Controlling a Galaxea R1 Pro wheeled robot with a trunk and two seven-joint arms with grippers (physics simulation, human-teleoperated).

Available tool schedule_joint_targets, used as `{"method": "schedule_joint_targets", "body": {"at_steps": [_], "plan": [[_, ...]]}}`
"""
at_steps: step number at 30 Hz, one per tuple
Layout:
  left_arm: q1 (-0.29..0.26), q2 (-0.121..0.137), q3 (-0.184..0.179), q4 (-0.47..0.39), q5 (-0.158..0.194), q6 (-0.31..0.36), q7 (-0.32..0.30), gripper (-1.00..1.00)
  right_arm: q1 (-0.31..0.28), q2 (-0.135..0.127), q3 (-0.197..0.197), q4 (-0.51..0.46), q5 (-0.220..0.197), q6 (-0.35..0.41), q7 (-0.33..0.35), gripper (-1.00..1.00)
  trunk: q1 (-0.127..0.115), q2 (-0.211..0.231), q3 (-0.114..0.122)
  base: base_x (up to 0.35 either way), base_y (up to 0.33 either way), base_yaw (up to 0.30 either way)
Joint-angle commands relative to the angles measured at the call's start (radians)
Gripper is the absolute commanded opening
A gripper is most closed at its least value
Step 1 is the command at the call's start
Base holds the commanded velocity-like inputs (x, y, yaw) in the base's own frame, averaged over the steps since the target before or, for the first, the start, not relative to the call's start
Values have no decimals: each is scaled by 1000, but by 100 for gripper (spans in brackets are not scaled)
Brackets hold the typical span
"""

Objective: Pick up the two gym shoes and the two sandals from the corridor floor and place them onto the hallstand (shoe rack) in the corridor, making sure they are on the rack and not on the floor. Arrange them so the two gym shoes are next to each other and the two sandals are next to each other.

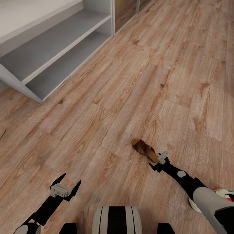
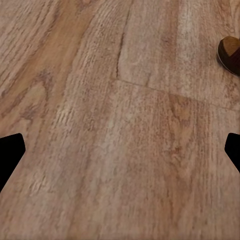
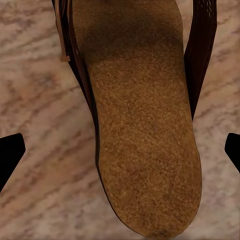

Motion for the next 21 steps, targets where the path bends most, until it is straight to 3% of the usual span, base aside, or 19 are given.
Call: {"method": "schedule_joint_targets", "body": {"at_steps": [1,21], "plan": [[0,0,0,0,0,0,0,100,0,0,0,0,0,0,0,100,0,0,0,0,0,0],[0,0,0,0,0,0,0,100,2,-1,1,2,0,-22,0,100,0,0,0,0,0,0]]}}
